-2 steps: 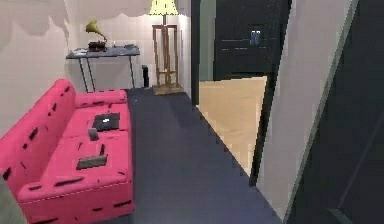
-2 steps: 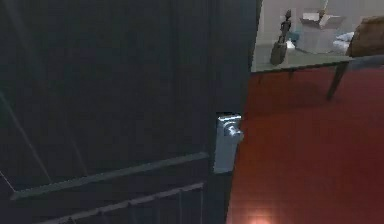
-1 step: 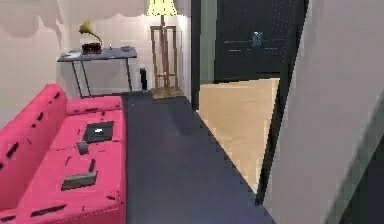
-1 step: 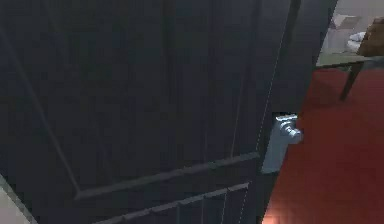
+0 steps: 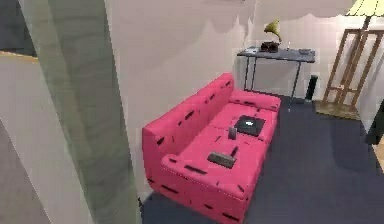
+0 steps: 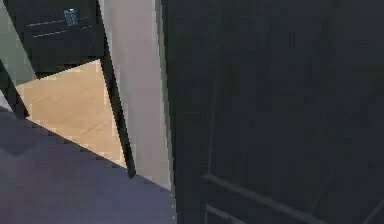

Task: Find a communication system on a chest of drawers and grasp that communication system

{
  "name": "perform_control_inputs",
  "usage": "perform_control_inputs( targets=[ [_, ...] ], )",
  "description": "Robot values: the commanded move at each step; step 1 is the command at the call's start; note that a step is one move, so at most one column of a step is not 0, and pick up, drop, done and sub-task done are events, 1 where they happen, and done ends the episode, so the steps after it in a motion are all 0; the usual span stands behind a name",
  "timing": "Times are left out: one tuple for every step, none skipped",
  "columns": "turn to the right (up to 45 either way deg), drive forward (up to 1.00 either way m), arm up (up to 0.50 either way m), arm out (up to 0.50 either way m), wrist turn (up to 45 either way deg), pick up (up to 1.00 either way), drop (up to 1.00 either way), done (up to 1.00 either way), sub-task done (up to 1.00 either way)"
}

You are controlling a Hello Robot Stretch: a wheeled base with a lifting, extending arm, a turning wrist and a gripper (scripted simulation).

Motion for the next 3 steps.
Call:
perform_control_inputs(
  targets=[
    [-45.0,0.0,0.0,0.0,0.0,0.0,0.0,0.0,0.0],
    [-45.0,0.0,0.0,0.0,0.0,0.0,0.0,0.0,0.0],
    [-15.0,0.0,0.0,0.0,0.0,0.0,0.0,0.0,0.0]
  ],
)
